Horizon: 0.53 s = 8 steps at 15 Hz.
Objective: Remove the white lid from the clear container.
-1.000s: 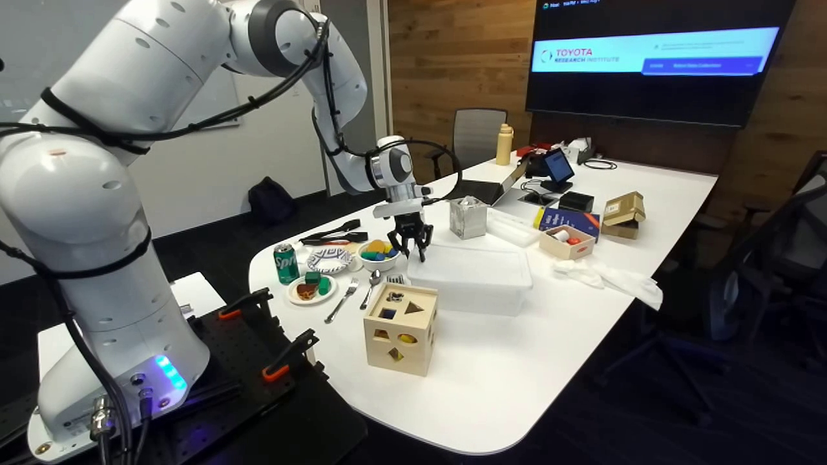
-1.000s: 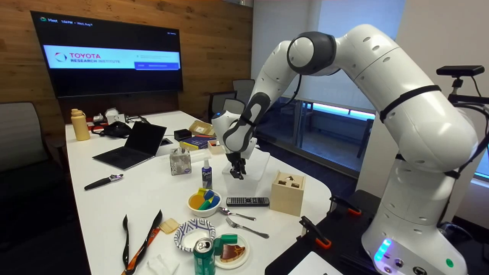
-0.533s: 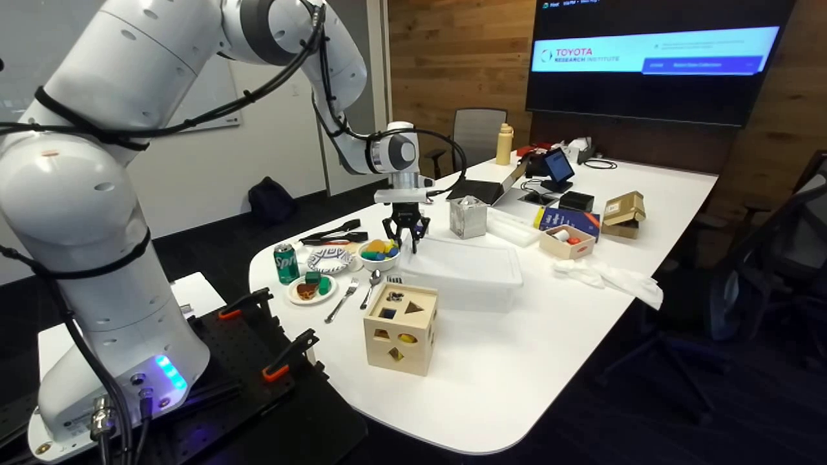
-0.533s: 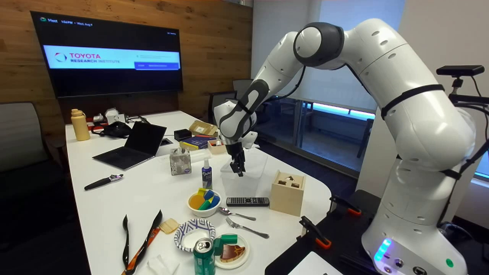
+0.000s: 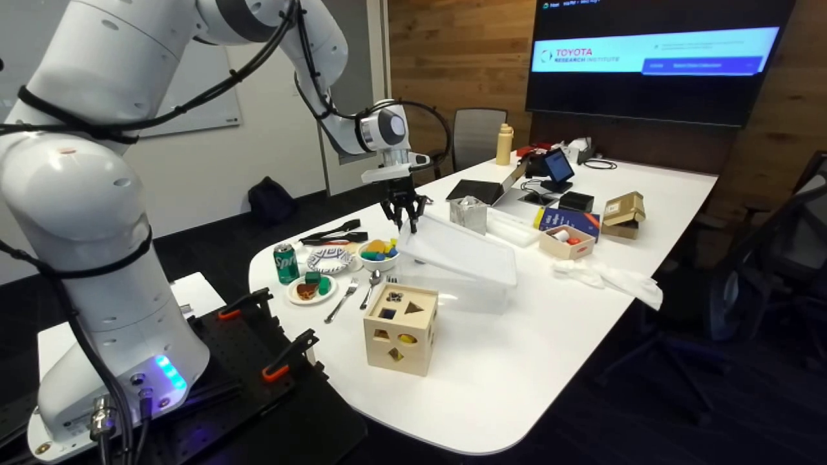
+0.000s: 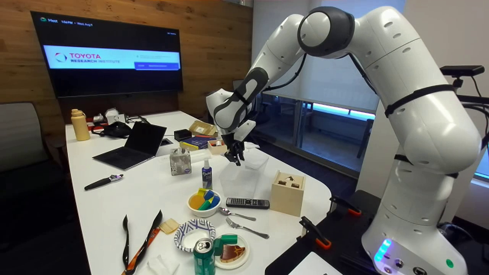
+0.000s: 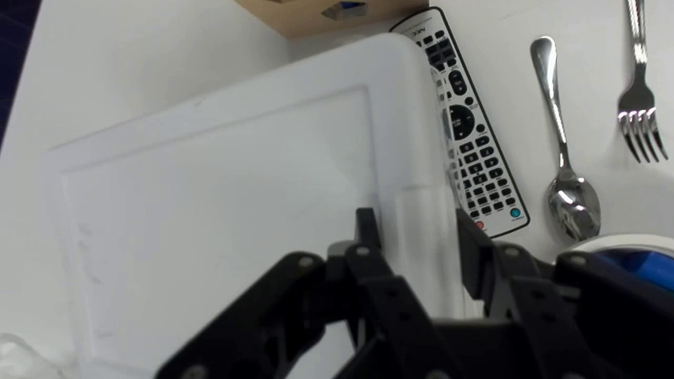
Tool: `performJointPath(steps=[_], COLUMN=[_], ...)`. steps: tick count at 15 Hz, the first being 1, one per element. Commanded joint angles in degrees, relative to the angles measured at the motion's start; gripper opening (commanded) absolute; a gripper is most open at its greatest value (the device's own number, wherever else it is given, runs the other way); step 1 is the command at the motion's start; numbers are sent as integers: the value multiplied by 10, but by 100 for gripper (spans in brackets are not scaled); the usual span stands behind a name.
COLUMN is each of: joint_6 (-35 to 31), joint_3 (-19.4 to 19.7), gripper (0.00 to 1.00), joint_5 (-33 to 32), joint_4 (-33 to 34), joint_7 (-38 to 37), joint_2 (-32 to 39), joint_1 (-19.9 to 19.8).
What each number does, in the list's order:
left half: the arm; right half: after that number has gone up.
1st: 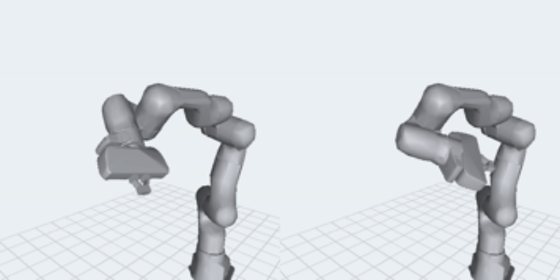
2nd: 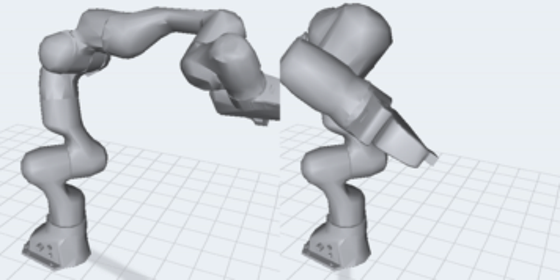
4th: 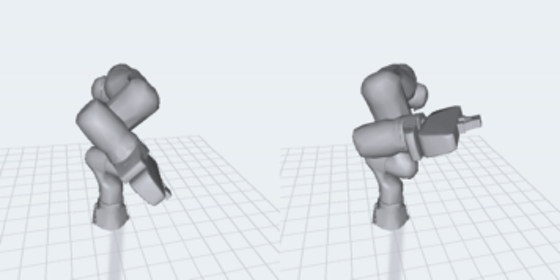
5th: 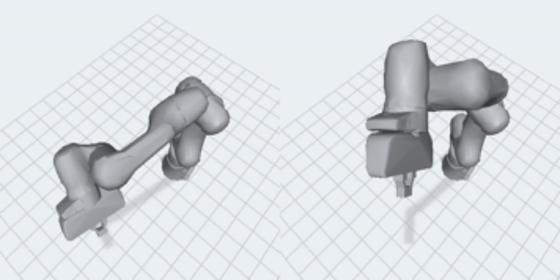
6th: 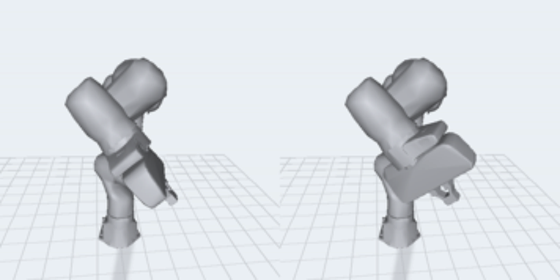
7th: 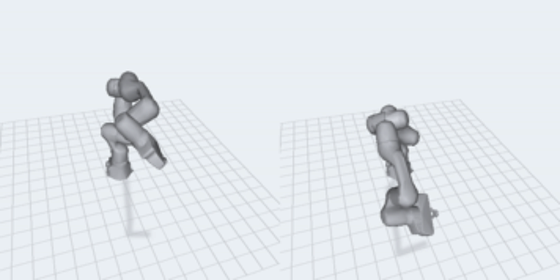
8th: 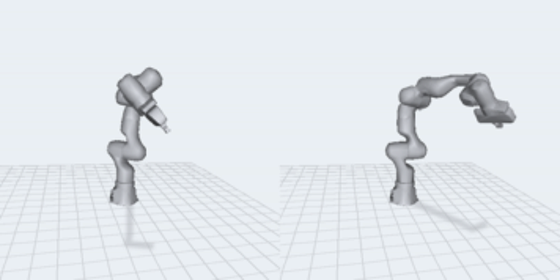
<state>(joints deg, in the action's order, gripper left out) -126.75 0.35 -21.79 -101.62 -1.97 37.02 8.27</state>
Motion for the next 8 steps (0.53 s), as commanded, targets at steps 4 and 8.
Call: performJointPath(steps=[4,8], joint_6=[9,16], joint_3=[64,87], gripper=[13,13], joint_5=[-73,-112], joint_4=[-68,-107], joint_7=[-240,-398], joint_2=[-70,-97], joint_1=[84,116])
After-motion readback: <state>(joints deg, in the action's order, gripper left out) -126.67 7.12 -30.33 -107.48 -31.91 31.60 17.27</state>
